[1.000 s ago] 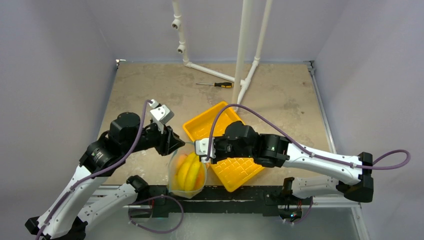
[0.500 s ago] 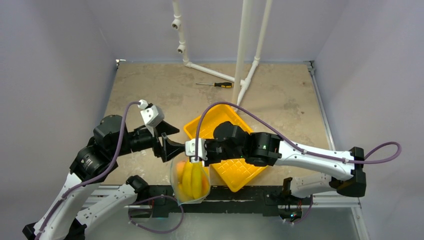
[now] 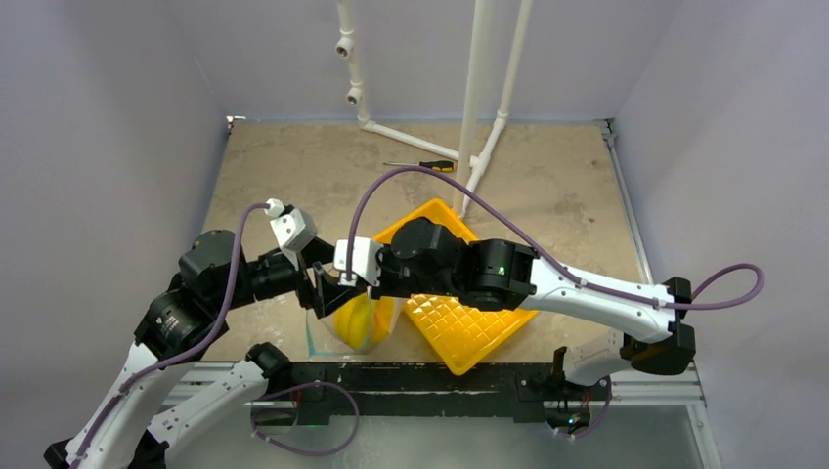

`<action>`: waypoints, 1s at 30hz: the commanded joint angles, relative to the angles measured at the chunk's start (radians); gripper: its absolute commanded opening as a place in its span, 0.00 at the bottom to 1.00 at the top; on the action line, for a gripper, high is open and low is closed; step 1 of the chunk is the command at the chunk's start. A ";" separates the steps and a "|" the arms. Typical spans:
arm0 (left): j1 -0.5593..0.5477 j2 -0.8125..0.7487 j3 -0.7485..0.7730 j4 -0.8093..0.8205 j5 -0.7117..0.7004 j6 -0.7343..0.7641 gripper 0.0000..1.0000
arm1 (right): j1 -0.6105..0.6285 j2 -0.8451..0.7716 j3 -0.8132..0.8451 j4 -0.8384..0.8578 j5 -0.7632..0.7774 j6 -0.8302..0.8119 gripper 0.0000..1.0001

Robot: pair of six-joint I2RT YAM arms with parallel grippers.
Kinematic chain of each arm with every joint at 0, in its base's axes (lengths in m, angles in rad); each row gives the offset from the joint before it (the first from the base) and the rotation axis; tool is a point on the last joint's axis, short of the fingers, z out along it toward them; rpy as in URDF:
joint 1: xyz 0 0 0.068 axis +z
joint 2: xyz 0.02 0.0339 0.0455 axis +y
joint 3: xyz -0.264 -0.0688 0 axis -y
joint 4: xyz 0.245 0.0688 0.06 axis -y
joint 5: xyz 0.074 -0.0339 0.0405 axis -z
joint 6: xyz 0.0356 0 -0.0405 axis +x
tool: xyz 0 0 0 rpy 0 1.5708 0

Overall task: Place the food in the zip-top bag and seal the zipper
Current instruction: Adjust the zipper food storage bag at the center of the board.

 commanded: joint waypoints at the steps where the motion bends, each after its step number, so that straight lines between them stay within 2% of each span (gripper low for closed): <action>1: -0.004 -0.012 0.037 0.032 -0.039 0.031 0.74 | 0.002 0.035 0.122 -0.035 0.083 0.049 0.00; 13: -0.003 -0.019 -0.006 0.091 -0.159 0.143 0.75 | 0.002 0.128 0.200 -0.101 0.084 0.105 0.00; 16: -0.004 -0.044 -0.050 0.139 -0.124 0.160 0.72 | 0.002 0.125 0.196 -0.113 0.044 0.113 0.00; 21: -0.005 -0.057 -0.108 0.168 0.011 0.181 0.64 | 0.002 0.091 0.168 -0.121 -0.034 0.117 0.00; 30: -0.003 -0.058 -0.127 0.183 0.104 0.190 0.63 | 0.002 0.042 0.155 -0.128 -0.095 0.125 0.00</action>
